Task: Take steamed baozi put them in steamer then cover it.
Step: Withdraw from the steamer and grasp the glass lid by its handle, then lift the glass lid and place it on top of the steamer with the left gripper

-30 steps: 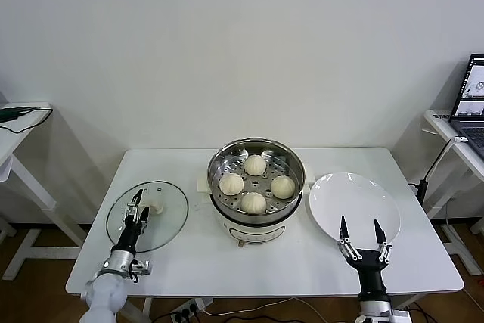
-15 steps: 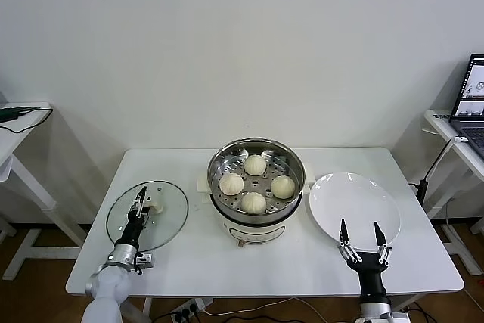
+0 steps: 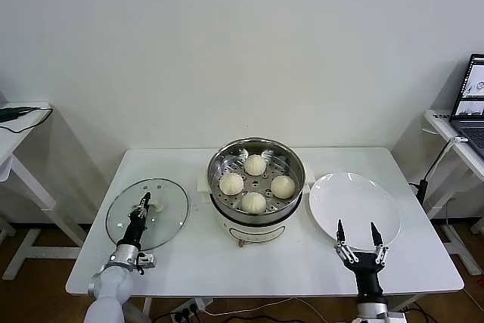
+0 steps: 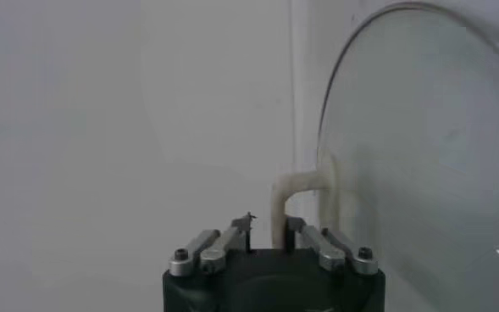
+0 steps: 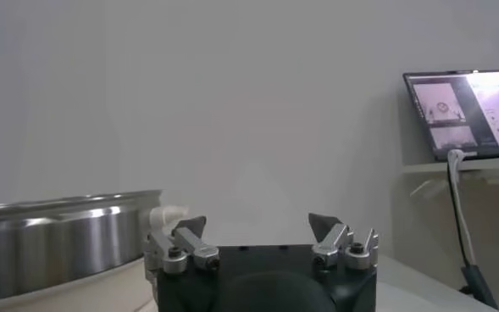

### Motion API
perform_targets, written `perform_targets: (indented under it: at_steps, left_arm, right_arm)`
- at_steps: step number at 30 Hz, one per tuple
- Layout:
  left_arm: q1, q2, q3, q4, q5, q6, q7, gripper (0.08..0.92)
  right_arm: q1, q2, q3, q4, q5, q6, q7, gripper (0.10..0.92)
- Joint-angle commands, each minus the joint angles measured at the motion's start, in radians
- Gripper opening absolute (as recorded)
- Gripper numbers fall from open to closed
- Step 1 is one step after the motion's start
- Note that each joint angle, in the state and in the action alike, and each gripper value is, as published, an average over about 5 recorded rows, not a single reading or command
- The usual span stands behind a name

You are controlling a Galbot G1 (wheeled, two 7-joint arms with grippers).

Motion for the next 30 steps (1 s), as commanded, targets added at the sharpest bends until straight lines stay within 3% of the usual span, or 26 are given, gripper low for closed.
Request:
perform_targets:
  at_steps: [1,8,16,20,24,30]
  left_arm:
    - [0.015,-0.003,-0.012,-0.077,0.0,0.007,-0.006,0.19]
    - [0.113,0.023,-0.026,-0.365,-0.089,0.067,0.078,0.189]
    - [0.299,0.129,0.044,-0.805,-0.344,0.328,0.36,0.189]
    - [0.331,0.182,0.13,-0.965,-0.405,0.489,0.487,0.189]
    - [0.303,0.222,0.256,-1.026,-0.384,0.603,0.562,0.189]
    - [0.21,0.241,0.437,-1.012,-0.308,0.684,0.624,0.189]
  right_arm:
    - [0.001,-0.001,-0.002,0.003,-0.002,0.001,0.001,0.823]
    - [0.008,-0.004,-0.007,0.006,-0.002,-0.002,0.001,0.823]
    - [0.024,-0.012,-0.013,0.006,0.003,-0.013,0.002,0.823]
    - [0.036,-0.015,-0.013,0.009,0.004,-0.025,0.003,0.823]
    - [0.039,-0.016,-0.01,0.014,0.006,-0.028,0.003,0.823]
    - [0.039,-0.015,0.002,0.017,0.007,-0.027,0.003,0.823]
